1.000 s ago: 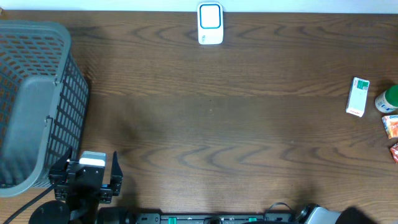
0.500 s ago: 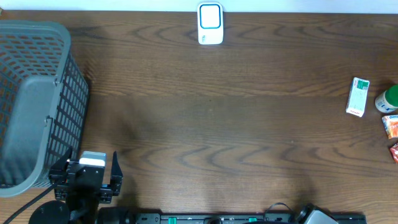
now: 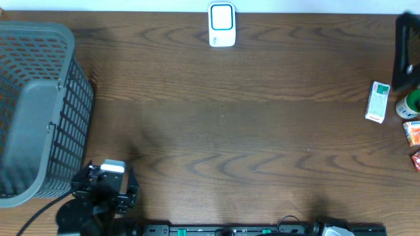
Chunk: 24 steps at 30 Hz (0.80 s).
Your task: Scan the item barcode
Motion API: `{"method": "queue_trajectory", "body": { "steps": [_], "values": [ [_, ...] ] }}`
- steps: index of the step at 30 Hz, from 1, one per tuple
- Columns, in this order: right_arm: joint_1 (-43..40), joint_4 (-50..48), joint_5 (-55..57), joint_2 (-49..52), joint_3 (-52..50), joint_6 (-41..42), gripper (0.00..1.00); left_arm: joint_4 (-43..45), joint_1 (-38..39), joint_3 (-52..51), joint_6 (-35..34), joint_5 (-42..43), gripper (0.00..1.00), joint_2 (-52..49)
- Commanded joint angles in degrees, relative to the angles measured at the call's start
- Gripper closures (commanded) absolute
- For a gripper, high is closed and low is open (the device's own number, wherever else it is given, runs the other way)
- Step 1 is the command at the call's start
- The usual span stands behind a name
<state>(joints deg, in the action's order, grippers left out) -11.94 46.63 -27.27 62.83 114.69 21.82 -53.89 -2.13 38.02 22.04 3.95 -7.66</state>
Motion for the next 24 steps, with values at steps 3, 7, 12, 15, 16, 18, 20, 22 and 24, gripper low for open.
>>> {"method": "queue_trajectory", "body": {
  "steps": [3, 7, 12, 15, 16, 18, 20, 22, 24],
  "values": [
    [3.19, -2.14, 10.12, -5.90, -6.75, -4.44, 0.01, -4.70, 0.24, -5.22, -0.76, -0.11, 0.14, 5.05],
    [3.76, -4.70, 11.39, -8.83, -12.26, -5.64, 0.01, -7.61, 0.22, -5.22, -0.55, -0.11, 0.14, 5.35],
    [3.76, -7.15, 11.34, -10.05, -16.39, -5.62, 0.01, -7.58, 0.22, -5.22, -0.55, -0.11, 0.14, 5.35],
    [3.76, -8.41, 11.13, -10.05, -17.99, -4.85, 0.01, -7.58, 0.22, -5.22, -0.55, -0.11, 0.14, 5.35],
    [3.76, -8.61, 11.13, -10.05, -18.40, -4.04, 0.01, -7.58, 0.22, -5.22, -0.55, -0.11, 0.14, 5.35],
    [3.80, -8.87, 11.13, -10.05, -18.95, -3.43, 0.01, -7.61, 0.22, -5.22, -0.55, -0.11, 0.14, 5.35],
    [3.80, -9.29, 11.13, -10.08, -19.50, -3.45, 0.01, -7.58, 0.22, -5.22, -0.55, -0.11, 0.14, 5.35],
    [3.80, -9.92, 11.13, -10.08, -20.31, -3.41, 0.01, -7.61, 0.22, -5.22, -0.55, -0.11, 0.14, 5.35],
    [3.80, -10.38, 11.10, -10.08, -20.90, -3.39, 0.01, -7.58, 0.22, -5.22, -0.55, -0.11, 0.14, 5.35]
  ]
}}
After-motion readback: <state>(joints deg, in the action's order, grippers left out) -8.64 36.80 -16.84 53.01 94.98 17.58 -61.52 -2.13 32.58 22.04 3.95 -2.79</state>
